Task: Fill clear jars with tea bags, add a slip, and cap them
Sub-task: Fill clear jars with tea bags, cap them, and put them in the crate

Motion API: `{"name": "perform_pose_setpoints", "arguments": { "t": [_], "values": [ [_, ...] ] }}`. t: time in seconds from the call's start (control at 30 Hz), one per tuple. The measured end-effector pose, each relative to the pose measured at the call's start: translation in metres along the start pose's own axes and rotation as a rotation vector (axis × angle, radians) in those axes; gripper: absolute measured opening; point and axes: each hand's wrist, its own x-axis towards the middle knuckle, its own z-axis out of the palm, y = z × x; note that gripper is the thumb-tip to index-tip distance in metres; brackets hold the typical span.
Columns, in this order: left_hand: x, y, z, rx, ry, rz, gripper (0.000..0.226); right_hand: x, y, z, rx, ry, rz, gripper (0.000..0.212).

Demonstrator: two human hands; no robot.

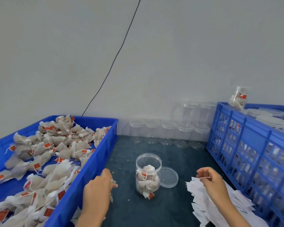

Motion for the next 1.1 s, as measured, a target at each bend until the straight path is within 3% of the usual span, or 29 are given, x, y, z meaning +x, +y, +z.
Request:
{"name": "perform_pose_setpoints", "arguments": {
  "t": [0.1,0.2,0.33,0.5,0.63,0.77,0.87,1.0,1.1],
  "values": [
    [0.003,0.002,-0.002,-0.015,-0.004,-0.027,0.027,-0.001,0.010,-0.008,-0.161,-0.055,-0.005,0.033],
    [0.009,0.012,-0.008,-0.210,0.101,-0.039,0.022,0.001,0.016,-0.009,-0.406,-0.167,-0.004,0.015],
    [0.028,0.044,-0.017,-0.570,0.177,0.033,0.007,0.006,0.018,-0.001,-0.815,-0.313,0.052,0.044],
    [0.049,0.077,-0.011,-0.604,0.169,0.078,0.010,0.007,0.017,0.009,-0.876,-0.300,0.064,0.051],
    [0.054,0.081,0.005,-0.551,0.080,0.044,0.019,0.009,0.009,0.011,-0.851,-0.292,0.099,0.036],
    [0.053,0.075,0.018,-0.596,0.052,0.071,0.001,0.011,0.004,0.007,-0.813,-0.164,0.026,0.016],
    [0.055,0.072,0.023,-0.851,0.035,0.065,0.015,0.014,-0.001,0.003,-0.800,-0.063,-0.036,0.026],
    [0.054,0.071,0.028,-1.327,0.008,0.048,0.025,0.022,-0.009,-0.001,-0.858,-0.129,-0.028,0.036],
    [0.050,0.066,0.047,-1.442,-0.050,0.146,0.069,0.029,-0.012,-0.004,-0.795,-0.238,0.021,0.026]
  ]
}}
